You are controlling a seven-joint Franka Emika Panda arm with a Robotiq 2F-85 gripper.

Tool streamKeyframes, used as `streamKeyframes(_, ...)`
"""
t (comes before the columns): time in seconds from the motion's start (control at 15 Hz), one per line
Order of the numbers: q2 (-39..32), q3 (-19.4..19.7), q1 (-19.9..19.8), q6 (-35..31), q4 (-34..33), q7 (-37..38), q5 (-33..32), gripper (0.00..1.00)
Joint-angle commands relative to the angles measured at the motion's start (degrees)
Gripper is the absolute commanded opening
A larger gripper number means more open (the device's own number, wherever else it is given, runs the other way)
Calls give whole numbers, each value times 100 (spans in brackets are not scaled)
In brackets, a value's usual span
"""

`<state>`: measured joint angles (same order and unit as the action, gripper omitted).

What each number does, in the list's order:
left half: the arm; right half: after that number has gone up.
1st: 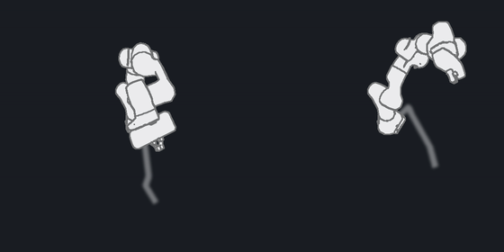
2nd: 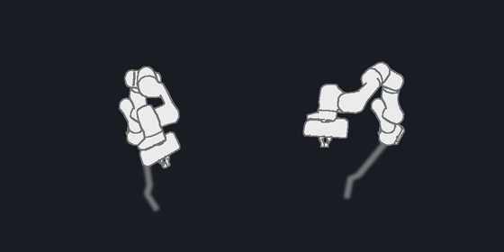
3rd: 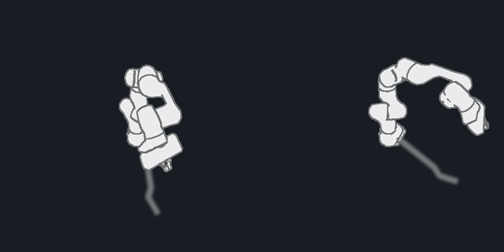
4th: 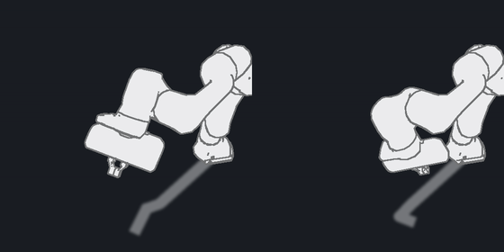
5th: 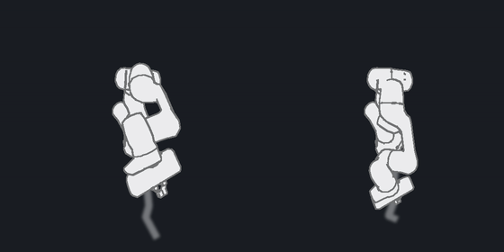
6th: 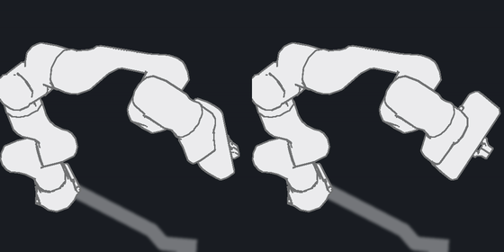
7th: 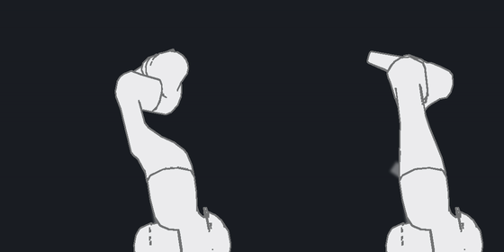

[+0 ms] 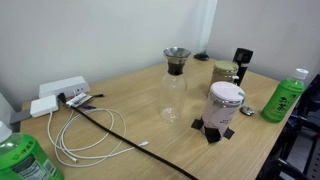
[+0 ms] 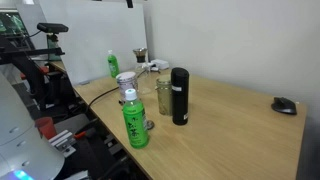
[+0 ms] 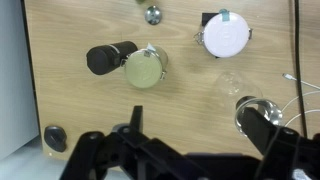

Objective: Pick up the green bottle on the left and move it to the right.

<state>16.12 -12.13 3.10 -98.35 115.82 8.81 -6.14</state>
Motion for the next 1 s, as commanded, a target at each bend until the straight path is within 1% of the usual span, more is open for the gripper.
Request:
streamKeyframes(0.0, -14, 103, 122, 18, -17, 29, -31, 100)
streamKeyframes(0.47, -14, 103, 122, 18, -17, 29, -31, 100)
streamKeyframes(0.53, -69, 43, 125, -54, -57, 130, -158, 100)
streamKeyframes(0.67, -246, -54, 217, -232, -182, 94, -282, 100)
streamKeyframes(0.93, -885, -307, 606, -858, -581, -135, -447, 100)
